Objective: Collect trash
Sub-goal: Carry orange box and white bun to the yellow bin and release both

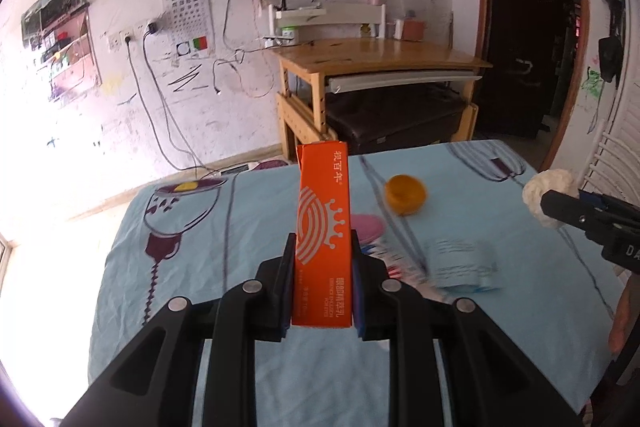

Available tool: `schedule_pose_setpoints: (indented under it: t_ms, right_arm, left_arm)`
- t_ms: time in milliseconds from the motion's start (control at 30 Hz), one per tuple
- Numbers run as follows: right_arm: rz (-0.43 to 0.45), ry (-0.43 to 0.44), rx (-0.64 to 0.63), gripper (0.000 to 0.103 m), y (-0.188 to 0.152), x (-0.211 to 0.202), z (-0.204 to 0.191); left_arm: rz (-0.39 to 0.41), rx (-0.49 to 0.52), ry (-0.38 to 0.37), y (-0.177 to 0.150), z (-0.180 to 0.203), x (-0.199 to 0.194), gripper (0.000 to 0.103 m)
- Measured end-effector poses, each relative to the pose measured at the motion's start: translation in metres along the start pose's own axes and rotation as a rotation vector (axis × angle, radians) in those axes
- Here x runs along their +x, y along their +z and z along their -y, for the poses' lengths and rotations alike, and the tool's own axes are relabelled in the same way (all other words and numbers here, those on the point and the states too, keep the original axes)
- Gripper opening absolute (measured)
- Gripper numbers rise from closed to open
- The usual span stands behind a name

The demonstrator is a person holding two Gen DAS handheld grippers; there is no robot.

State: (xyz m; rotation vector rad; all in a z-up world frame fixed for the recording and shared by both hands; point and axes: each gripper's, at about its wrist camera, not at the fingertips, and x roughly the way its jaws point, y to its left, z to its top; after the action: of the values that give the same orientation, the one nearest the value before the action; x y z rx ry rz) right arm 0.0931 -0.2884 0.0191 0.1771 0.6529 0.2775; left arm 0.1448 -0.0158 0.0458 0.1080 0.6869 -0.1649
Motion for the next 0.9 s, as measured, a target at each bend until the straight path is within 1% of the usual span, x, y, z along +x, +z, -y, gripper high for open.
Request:
schedule_pose_setpoints:
  t_ms: [567,767,900]
  right_arm:
    - [0.092,-0.034,0.144,0.053,-0.016,-0.049,0.089]
    - [0.131,-0.067,0.221,0.053,-0.025,-0.068,0.133]
    - [0.16,-0.111,0.269,0.053,-0.03,-0.08,0.162]
  left_arm:
    - [0.007,0.125,-0.021,0.016,0.09,-0.002,0.018]
    - [0.001,0.17,-0.044,0.02,0.126,-0.001,0.018]
    - [-0.005,0.197,-0.08,0.024,0.154,-0.001,0.018]
